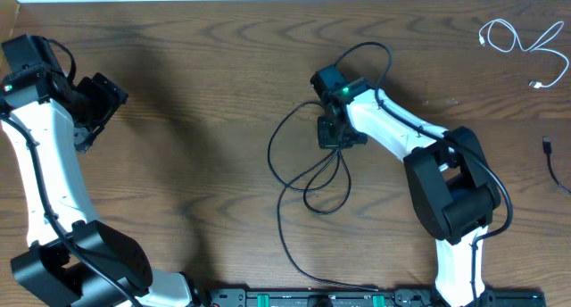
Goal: Untangle cables
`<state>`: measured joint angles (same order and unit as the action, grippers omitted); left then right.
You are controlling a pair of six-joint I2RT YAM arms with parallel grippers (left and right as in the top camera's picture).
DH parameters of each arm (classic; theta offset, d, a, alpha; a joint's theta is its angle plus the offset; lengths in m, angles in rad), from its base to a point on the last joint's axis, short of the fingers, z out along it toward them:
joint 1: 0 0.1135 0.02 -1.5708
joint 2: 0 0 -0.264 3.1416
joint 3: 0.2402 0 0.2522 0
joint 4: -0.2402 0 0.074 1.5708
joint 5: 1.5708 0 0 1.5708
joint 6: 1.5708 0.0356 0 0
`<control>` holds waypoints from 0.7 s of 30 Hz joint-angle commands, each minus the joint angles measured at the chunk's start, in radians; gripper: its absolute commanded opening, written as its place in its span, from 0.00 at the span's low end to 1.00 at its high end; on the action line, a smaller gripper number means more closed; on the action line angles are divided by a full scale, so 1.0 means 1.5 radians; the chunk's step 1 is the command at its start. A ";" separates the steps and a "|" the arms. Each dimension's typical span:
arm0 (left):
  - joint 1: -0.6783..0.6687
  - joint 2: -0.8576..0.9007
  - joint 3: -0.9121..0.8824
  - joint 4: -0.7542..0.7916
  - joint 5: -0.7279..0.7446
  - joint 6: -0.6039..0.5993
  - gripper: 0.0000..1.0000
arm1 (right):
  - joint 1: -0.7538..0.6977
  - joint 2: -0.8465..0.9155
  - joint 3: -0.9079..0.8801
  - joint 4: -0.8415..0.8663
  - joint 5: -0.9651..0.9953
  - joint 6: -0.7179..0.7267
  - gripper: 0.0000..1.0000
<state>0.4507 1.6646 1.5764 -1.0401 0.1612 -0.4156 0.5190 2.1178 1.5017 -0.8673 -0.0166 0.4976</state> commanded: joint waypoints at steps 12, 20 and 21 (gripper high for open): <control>0.001 0.004 -0.001 -0.002 0.007 -0.002 0.89 | -0.138 -0.263 0.132 -0.088 -0.031 -0.146 0.01; 0.001 0.004 -0.001 -0.002 0.007 -0.002 0.90 | -0.333 -0.453 0.143 -0.090 -0.028 -0.151 0.01; 0.001 0.004 -0.001 -0.002 0.007 -0.002 0.90 | -0.368 -0.473 0.143 -0.090 -0.029 -0.150 0.01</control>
<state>0.4507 1.6646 1.5764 -1.0405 0.1638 -0.4156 0.0692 1.4742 1.7081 -0.9993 -0.0631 0.2935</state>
